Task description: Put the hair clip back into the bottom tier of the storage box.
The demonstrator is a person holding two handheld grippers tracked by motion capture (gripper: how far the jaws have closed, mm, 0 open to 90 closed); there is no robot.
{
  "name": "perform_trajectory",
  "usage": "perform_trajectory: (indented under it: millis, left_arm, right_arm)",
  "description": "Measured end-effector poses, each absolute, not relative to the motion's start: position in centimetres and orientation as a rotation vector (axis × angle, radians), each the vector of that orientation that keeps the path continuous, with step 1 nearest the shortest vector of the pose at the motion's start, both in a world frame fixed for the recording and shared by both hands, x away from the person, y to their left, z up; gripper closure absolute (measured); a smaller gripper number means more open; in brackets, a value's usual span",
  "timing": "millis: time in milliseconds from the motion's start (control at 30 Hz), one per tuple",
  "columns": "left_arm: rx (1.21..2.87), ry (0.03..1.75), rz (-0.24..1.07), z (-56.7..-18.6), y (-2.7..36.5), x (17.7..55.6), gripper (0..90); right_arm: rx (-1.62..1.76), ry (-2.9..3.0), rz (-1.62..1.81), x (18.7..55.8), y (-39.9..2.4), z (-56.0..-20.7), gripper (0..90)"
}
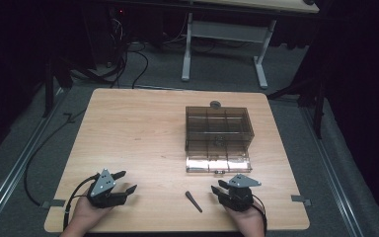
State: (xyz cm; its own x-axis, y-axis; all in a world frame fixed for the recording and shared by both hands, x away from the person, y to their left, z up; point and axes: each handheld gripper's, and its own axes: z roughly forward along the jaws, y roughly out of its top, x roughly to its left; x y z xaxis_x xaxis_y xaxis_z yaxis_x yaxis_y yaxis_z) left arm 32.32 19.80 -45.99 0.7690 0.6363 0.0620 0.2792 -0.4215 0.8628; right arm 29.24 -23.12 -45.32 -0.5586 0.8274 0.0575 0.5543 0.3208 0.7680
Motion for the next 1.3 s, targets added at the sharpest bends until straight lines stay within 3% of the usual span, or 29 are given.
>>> perform_trajectory:
  millis: [833,1300]
  left_arm:
    - [2.028,0.684,0.479,-46.0,19.7,32.3,34.8]
    - [2.029,0.682,0.48,-46.0,19.7,32.3,34.8]
  right_arm:
    - [1.05,2.427,1.157,28.3,-17.1,-45.2,64.1]
    - [1.047,2.468,1.115,28.2,-16.3,-45.6,75.6]
